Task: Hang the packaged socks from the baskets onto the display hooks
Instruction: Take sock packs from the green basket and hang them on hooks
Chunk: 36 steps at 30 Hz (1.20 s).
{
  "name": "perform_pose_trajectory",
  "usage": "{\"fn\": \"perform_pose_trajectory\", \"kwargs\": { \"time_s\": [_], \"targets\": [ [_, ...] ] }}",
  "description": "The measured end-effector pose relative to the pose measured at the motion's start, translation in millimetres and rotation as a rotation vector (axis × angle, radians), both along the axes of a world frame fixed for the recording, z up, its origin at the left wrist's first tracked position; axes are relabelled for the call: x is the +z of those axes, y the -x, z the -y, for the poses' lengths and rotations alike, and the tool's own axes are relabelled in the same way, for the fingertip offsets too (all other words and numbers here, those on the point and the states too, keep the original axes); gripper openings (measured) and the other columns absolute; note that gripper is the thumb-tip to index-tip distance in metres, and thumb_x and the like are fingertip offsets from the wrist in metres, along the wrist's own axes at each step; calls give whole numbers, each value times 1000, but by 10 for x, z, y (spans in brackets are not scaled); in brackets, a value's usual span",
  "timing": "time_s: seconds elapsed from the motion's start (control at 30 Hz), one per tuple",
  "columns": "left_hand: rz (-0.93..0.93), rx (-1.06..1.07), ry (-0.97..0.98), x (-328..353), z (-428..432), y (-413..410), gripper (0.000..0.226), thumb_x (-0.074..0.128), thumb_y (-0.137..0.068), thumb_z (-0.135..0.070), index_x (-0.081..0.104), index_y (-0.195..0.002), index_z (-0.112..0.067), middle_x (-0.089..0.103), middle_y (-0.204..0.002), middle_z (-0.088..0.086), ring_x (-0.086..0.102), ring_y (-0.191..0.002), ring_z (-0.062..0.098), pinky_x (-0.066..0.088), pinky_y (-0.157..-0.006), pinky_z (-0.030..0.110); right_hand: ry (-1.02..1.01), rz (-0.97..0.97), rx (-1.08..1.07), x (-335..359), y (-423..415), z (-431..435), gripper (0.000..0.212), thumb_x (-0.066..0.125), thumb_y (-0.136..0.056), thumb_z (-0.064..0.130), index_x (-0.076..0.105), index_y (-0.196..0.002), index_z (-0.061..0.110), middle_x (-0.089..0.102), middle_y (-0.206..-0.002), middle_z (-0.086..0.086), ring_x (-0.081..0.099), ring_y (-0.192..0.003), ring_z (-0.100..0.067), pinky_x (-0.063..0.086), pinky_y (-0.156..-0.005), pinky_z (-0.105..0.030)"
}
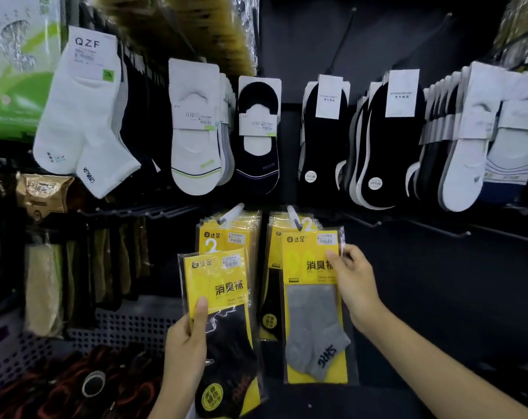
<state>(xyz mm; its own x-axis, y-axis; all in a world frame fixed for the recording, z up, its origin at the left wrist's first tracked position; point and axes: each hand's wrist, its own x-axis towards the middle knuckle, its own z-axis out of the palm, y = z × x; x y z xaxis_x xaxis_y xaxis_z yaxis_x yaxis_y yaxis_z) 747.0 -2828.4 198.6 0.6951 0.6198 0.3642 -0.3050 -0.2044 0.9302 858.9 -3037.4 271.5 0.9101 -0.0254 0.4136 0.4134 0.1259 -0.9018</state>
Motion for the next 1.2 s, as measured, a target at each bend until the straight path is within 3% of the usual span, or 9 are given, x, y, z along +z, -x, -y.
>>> {"fn": "perform_pose_trajectory", "kwargs": {
  "time_s": [0.17, 0.53, 0.6, 0.7, 0.83, 0.9, 1.0, 1.1, 1.2],
  "targets": [
    [29, -10, -1, 39, -48, -20, 51, 45, -82, -54, 19, -55, -19, 19, -41, -10, 22, -36, 5, 24, -48, 28, 49, -25, -44, -10, -265, -193, 3, 56, -94, 16, 56, -93, 13, 71, -82, -8, 66, -74, -17, 55, -72, -36],
    [25, -69, -13, 27, -35, -74, 56, 44, -85, -51, 36, -35, -26, 22, -39, -9, 23, -36, 5, 25, -48, 24, 141, -222, -418, -344, -515, -136, 27, 76, -79, 22, 54, -90, 12, 55, -85, -4, 49, -67, -11, 38, -54, -22],
    [42, -94, -13, 3, 20, -104, 55, 44, -87, -48, 50, -41, -18, 25, -35, -9, 27, -33, 4, 27, -42, 16, 98, -179, -321, -398, -377, -136, 27, 75, -79, 24, 56, -93, 12, 57, -92, -5, 54, -76, -14, 46, -63, -25],
    [46, -178, -27, -59, 160, -169, 53, 44, -84, -50, 49, -41, -19, 31, -35, -9, 30, -33, 3, 25, -39, 11, 90, -133, -98, -444, -37, -225, 23, 72, -82, 29, 58, -96, 16, 61, -97, -2, 60, -89, -19, 54, -81, -37],
    [17, -295, -74, -164, 374, -247, 42, 43, -84, -52, 70, -77, -20, 51, -45, -6, 45, -44, 6, 35, -44, 17, 153, -186, 231, -504, 342, -323, 24, 64, -87, 31, 63, -104, 15, 71, -100, 2, 68, -89, -7, 51, -68, -14],
    [45, -357, -41, -169, 452, -262, 38, 45, -82, -50, 71, -89, -23, 69, -63, -11, 62, -58, 1, 45, -54, 11, 128, -197, 333, -495, 419, -292, 20, 58, -91, 26, 64, -107, 15, 74, -96, 4, 69, -85, -1, 49, -63, -8],
    [55, -425, -27, -184, 503, -291, 43, 48, -81, -52, 67, -107, -23, 73, -98, -13, 67, -93, 2, 50, -75, 11, 73, -164, 334, -476, 426, -184, 21, 53, -94, 20, 62, -112, 15, 74, -102, 0, 70, -93, -10, 55, -73, -18],
    [-6, -496, -11, -190, 539, -326, 61, 50, -73, -65, 55, -125, -33, 67, -118, -10, 62, -109, 6, 51, -94, 29, -32, -132, 157, -400, 361, -65, 17, 53, -95, 18, 63, -108, 13, 74, -99, -2, 71, -87, -11, 55, -68, -18],
    [-40, -548, -56, -167, 620, -334, 56, 48, -72, -68, 44, -125, -51, 60, -126, -13, 55, -119, 6, 43, -105, 39, -42, -72, 30, -251, 246, 27, 13, 52, -96, 19, 63, -102, 15, 73, -98, -1, 70, -86, -10, 55, -68, -17]
  ]
}}
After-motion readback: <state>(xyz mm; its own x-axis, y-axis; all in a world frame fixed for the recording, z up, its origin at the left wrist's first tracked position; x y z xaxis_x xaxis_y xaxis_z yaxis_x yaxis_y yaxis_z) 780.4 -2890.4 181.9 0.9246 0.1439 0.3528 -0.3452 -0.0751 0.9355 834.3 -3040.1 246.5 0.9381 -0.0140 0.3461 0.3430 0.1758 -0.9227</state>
